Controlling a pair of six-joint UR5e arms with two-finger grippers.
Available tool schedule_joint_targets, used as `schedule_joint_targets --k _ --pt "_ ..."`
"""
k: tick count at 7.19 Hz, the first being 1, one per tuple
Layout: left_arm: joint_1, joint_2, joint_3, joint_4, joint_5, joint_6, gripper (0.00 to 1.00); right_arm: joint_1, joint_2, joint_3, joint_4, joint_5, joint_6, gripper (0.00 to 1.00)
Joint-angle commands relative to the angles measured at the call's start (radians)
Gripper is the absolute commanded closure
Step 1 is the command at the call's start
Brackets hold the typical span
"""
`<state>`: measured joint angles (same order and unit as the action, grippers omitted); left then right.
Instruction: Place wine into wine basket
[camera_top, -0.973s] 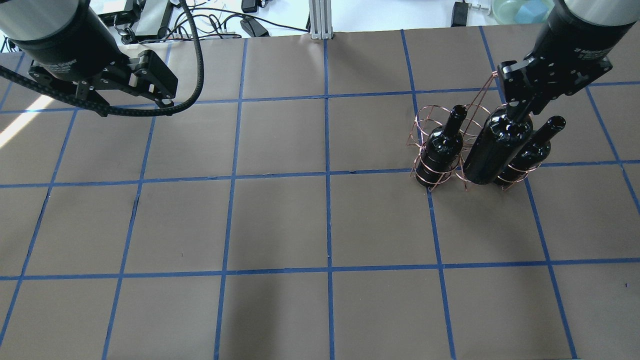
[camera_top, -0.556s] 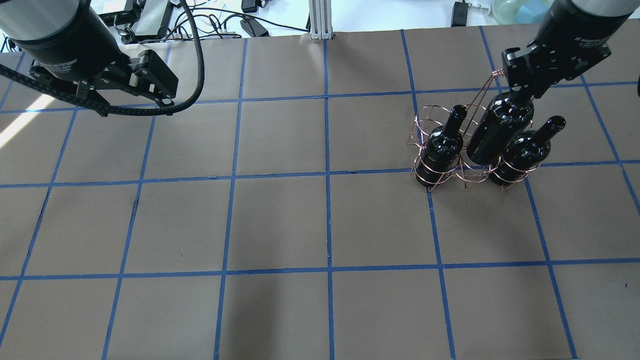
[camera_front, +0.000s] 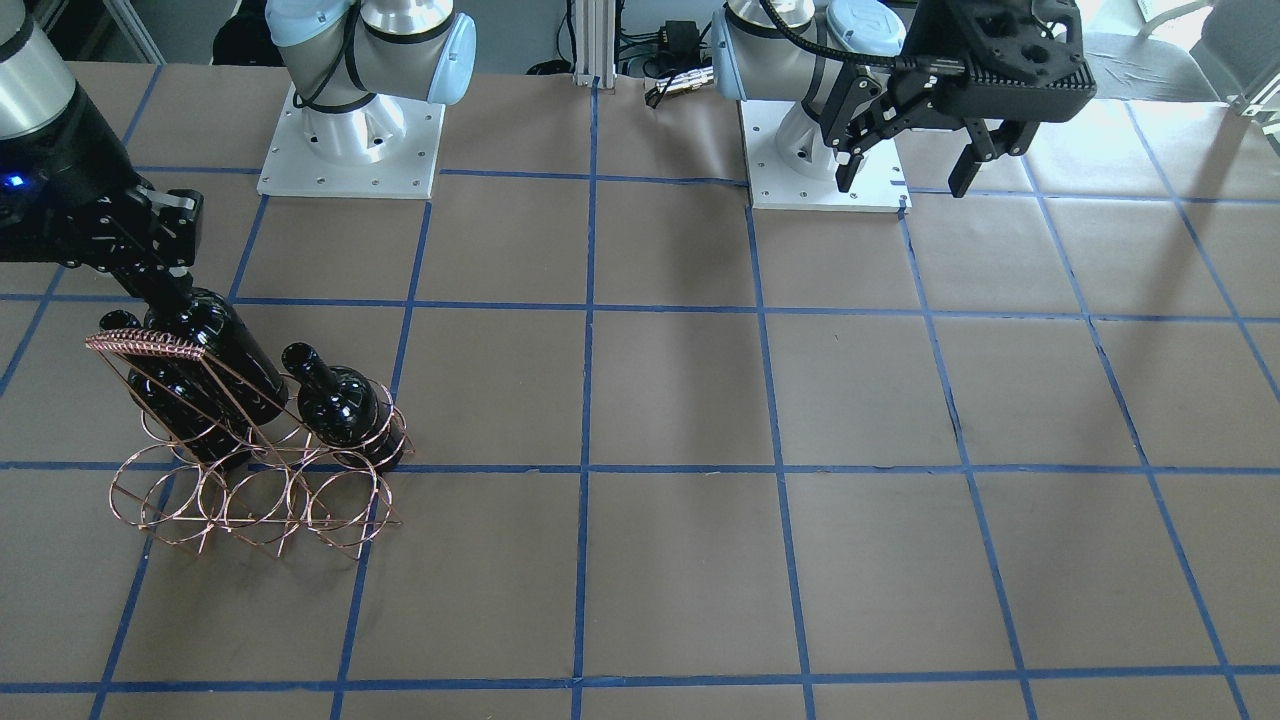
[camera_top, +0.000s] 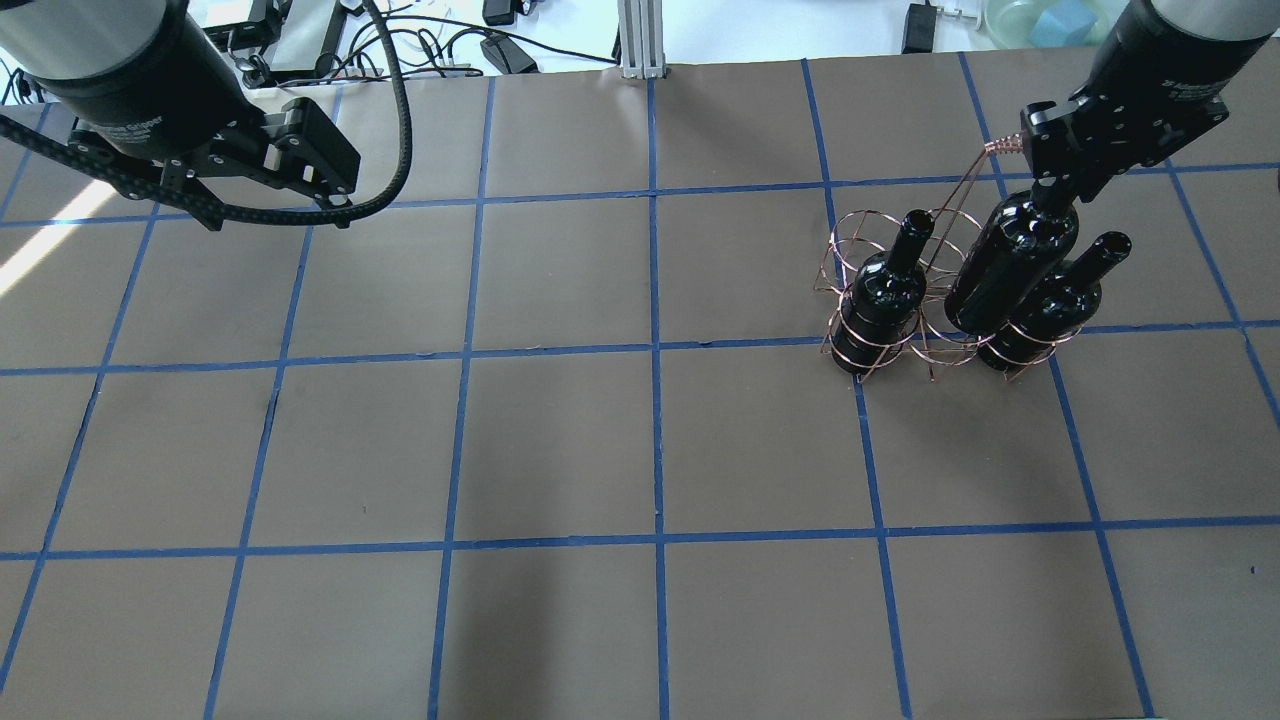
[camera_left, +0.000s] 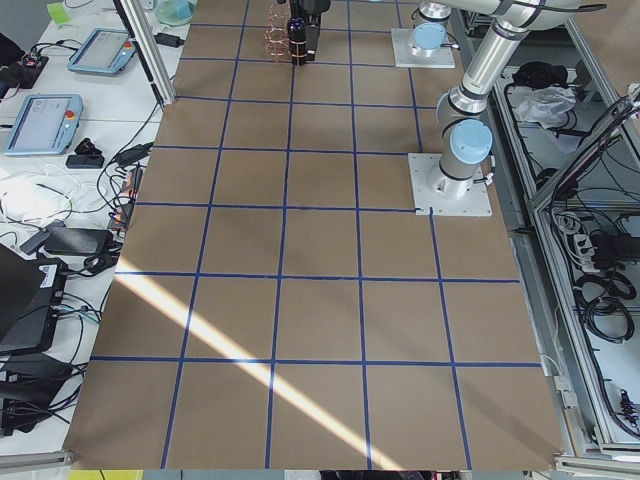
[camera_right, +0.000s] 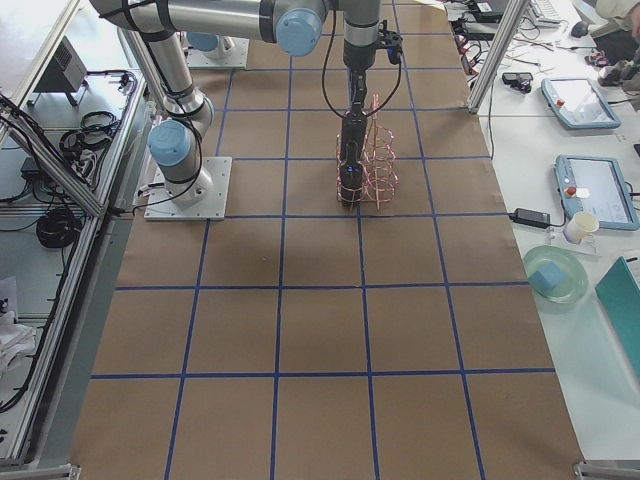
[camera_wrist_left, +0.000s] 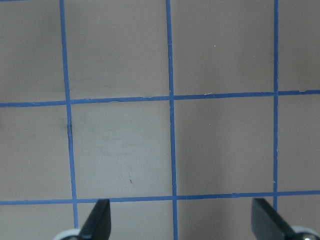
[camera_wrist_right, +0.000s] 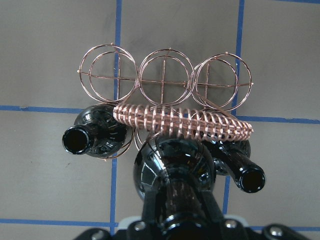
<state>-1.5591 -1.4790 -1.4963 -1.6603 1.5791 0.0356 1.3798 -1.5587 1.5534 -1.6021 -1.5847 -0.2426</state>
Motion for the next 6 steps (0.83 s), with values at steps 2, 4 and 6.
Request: schedule_joint_targets --k 2,4,6 --pt "0.019 0.002 -0.038 0.054 -0.007 0.006 0.0 -0.001 0.008 0.0 -0.002 0.015 0.02 1.0" --pt "0.016 -0.012 -0.039 0.068 -0.007 0.001 0.0 0.001 0.008 0.0 0.001 0.028 0.022 1.0" --pt "0.017 -0.012 -0.039 0.124 0.001 0.003 0.0 0.001 0.009 0.002 -0.002 0.028 0.019 0.99"
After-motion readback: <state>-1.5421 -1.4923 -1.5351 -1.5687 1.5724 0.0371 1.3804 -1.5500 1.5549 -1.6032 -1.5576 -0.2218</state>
